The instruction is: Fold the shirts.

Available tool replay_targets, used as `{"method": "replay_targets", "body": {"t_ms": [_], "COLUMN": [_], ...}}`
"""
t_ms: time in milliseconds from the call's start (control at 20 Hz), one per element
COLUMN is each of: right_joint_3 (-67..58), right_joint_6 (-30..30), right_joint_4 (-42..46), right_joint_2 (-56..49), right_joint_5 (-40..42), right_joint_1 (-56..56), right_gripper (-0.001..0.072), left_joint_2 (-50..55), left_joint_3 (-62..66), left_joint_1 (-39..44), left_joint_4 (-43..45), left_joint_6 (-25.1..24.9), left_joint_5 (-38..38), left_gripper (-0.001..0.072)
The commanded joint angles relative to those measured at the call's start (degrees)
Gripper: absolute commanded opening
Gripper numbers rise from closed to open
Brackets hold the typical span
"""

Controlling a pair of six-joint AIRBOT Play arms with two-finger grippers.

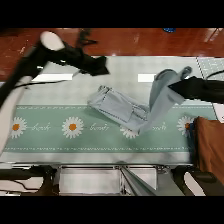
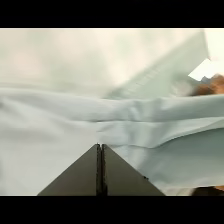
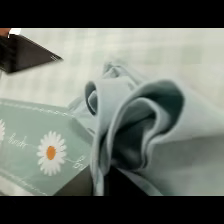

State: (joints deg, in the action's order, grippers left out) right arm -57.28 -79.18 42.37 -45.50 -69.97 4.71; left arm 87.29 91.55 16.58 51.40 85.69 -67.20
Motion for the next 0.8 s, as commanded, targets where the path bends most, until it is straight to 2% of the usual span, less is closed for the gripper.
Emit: {"method": "replay_targets", "body": {"t_ms": [0,200,350,400,550,750], "right_joint_3": [-3.7,-14.6,-23.7,-26.4,-32.8,-34.1], "right_joint_6": [0.4,0.3,0.3,0.2,-2.0,-3.4], "right_joint_4": [-1.6,-1.8,-3.5,-3.8,-3.8,-3.9], "right_joint_2": [-10.1,-26.0,-38.1,-41.6,-50.6,-55.8], "right_joint_5": [8.6,14.4,15.2,15.1,15.3,15.6], "right_joint_1": [-11.0,-20.2,-24.5,-26.0,-29.0,-30.9], "right_gripper": [0.0022,0.0022,0.0022,0.0022,0.0023,0.0027], "left_joint_2": [-16.0,-38.4,-51.2,-54.4,-60.5,-61.3], "left_joint_3": [-7.3,-24.9,-38.0,-42.5,-53.6,-60.9], "left_joint_1": [-12.8,-25.2,-27.2,-27.0,-26.2,-26.1], "left_joint_4": [12.3,12.7,11.7,9.0,2.8,1.3], "left_joint_6": [1.4,1.0,1.7,1.6,1.6,1.4], "left_joint_5": [-2.2,2.2,2.8,2.8,3.2,3.5], "left_gripper": [0.0016,0.0016,0.0016,0.0016,0.0016,0.0016]}}
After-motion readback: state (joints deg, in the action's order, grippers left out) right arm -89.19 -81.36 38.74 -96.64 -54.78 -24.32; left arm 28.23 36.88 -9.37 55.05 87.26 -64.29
